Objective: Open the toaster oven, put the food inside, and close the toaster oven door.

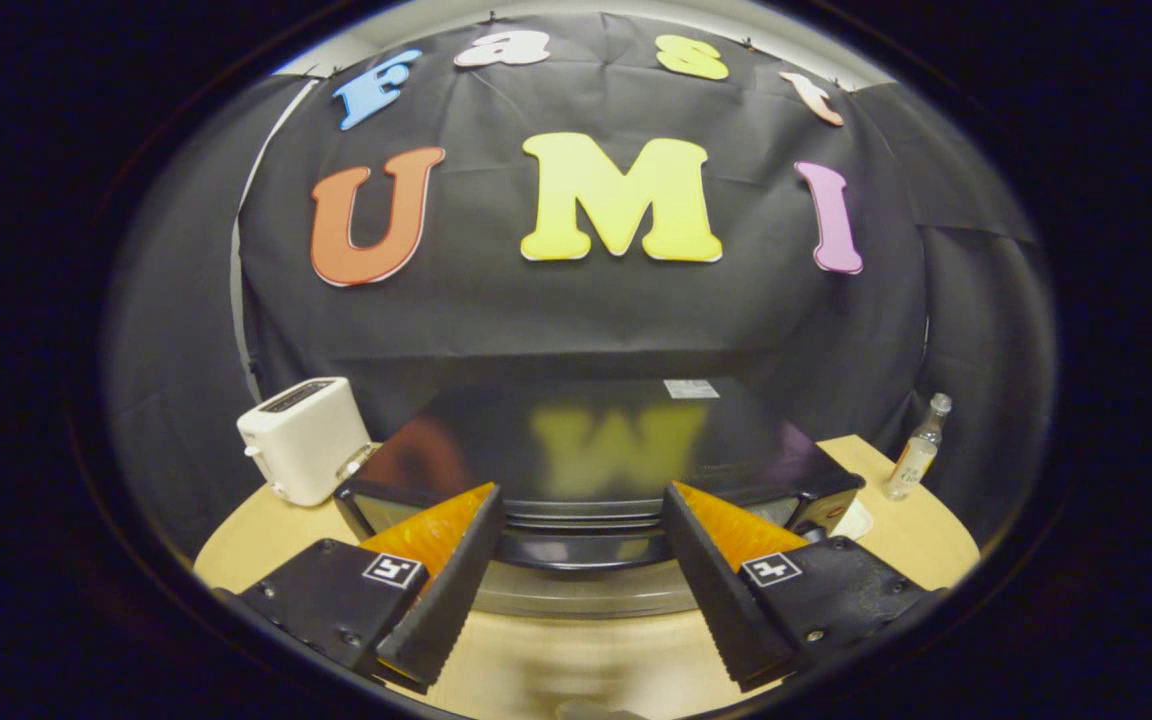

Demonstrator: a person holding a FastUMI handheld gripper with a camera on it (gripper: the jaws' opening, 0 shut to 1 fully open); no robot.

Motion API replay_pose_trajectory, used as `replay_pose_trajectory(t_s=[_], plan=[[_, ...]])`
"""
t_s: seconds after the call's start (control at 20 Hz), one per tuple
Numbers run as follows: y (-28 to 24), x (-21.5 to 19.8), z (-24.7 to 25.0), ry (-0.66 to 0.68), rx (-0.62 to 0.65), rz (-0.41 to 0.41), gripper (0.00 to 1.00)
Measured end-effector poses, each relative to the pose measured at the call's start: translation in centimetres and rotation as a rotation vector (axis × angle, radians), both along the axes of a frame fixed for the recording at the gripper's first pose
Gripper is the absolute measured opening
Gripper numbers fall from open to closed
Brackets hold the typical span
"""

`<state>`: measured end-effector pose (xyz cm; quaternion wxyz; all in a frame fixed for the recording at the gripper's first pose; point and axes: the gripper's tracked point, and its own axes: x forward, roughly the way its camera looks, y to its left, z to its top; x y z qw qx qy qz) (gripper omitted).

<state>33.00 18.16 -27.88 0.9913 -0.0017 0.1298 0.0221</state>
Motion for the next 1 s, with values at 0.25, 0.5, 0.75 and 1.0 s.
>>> replay_pose_trajectory(t_s=[0.25, 0.5, 0.75, 1.0], plan=[[0.0, -0.7, -0.1, 0.015, 0.011, 0.005, 1.00], [-0.2, -3.4, -0.7, 0.041, -0.012, 0.003, 1.00], [-0.4, -7.3, -2.4, 0.087, -0.050, 0.015, 1.00], [-0.7, -11.3, -5.2, 0.158, -0.080, 0.035, 1.00]])
